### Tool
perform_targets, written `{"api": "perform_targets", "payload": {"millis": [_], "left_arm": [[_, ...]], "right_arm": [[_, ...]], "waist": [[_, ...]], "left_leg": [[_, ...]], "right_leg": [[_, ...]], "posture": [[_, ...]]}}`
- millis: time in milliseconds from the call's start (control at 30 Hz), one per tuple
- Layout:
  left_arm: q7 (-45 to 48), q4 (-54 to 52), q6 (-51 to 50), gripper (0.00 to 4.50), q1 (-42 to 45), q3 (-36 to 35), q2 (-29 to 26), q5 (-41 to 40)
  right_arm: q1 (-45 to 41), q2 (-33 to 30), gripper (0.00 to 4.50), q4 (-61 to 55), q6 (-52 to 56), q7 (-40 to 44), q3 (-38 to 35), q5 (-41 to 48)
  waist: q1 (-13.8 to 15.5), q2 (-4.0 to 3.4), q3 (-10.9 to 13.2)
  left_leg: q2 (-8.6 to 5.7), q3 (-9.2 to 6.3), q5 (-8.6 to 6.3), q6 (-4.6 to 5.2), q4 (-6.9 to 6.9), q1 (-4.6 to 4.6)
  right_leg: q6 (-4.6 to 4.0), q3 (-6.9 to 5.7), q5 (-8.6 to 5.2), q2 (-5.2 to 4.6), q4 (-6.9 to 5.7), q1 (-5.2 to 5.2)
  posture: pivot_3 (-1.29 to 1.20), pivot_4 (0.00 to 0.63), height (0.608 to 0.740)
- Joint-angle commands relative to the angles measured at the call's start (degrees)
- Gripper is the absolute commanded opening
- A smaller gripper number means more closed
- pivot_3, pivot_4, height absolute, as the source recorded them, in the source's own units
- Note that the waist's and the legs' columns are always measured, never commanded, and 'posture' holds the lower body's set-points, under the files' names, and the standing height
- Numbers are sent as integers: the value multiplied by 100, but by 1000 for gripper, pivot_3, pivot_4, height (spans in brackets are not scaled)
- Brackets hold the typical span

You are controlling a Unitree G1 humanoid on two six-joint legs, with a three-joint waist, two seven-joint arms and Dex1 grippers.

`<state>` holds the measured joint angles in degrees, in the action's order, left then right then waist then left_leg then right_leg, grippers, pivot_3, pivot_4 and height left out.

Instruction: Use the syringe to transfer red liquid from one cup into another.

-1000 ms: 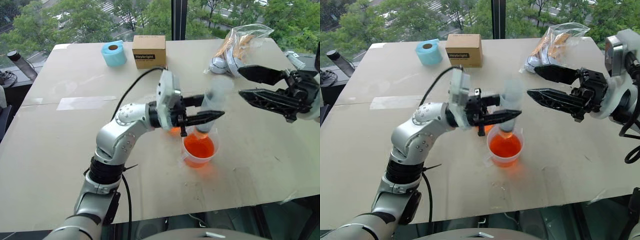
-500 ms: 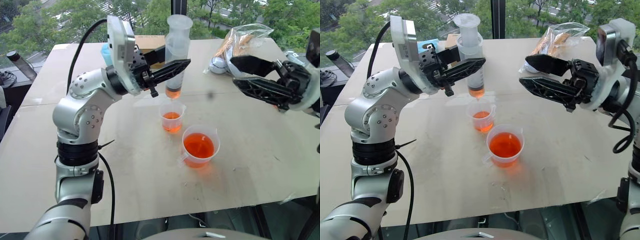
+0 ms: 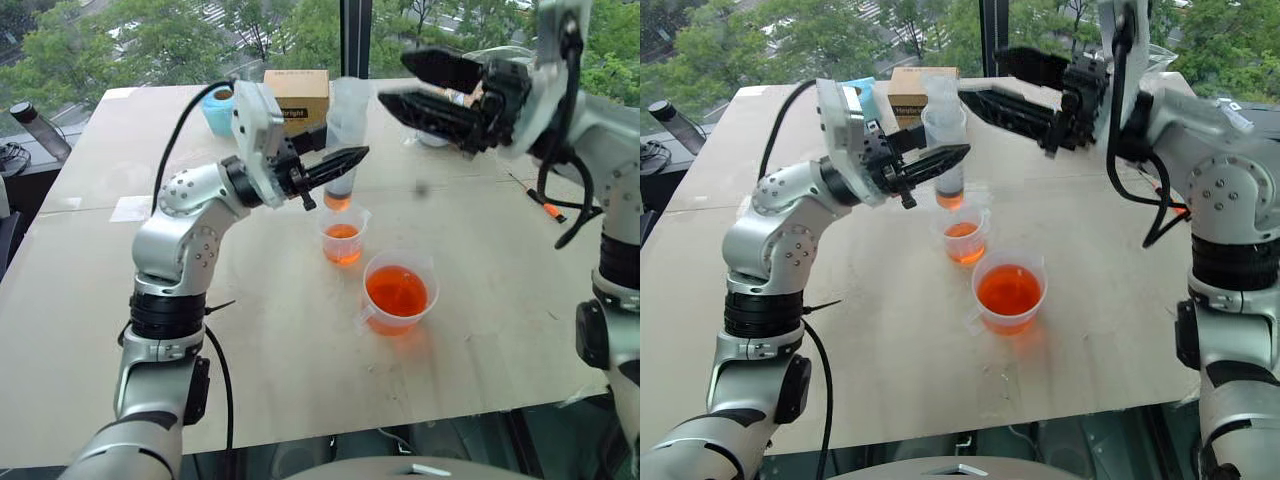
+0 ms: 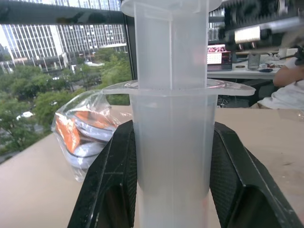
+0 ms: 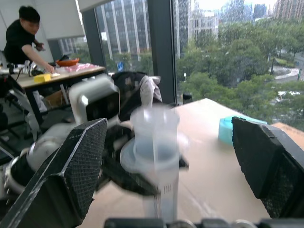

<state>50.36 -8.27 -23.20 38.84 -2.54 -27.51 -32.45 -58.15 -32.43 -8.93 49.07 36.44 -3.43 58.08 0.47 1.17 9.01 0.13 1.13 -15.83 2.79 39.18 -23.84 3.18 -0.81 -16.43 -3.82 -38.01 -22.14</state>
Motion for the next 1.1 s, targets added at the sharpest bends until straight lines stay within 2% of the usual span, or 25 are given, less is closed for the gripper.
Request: {"api": "perform_targets", "payload": {"millis": [33,167,400,500,733,1100], "left_arm": [[59,-56,364,1412,-96,-1,12,170],[-32,-32,443,1412,-211,-26,183,169],[-72,-29,524,1412,-308,-4,312,214],[-80,-33,529,1412,-322,9,334,210],[-96,-32,530,1412,-317,42,387,216],[-157,-16,513,1412,-198,1,500,197]], "right_arm": [[-178,61,4400,-51,100,76,-28,-46],[-228,259,4400,82,-45,114,264,-542],[-285,509,4400,131,128,136,414,-818],[-343,627,3598,154,186,123,403,-867],[-335,720,76,145,240,173,433,-1010],[-140,430,76,1,149,677,945,-1722]], "waist": [[9,0,0],[4,0,0],[-21,0,0],[-38,0,0],[-111,0,0],[-120,-1,0]], "left_leg": [[0,0,0,0,-1,0],[-1,3,0,0,0,0],[-1,2,0,0,0,0],[-1,2,0,0,0,0],[-1,2,0,0,-1,0],[-1,2,0,0,-1,0]], "right_leg": [[0,0,0,-1,1,0],[0,2,0,-2,-1,0],[0,1,0,-1,-4,-2],[0,1,0,-2,-5,-2],[0,1,0,-1,-5,-2],[0,2,0,-1,-5,-3]], "posture": [[0,150,740],[0,150,740],[0,150,740],[0,150,740],[0,150,740],[0,150,740]]}}
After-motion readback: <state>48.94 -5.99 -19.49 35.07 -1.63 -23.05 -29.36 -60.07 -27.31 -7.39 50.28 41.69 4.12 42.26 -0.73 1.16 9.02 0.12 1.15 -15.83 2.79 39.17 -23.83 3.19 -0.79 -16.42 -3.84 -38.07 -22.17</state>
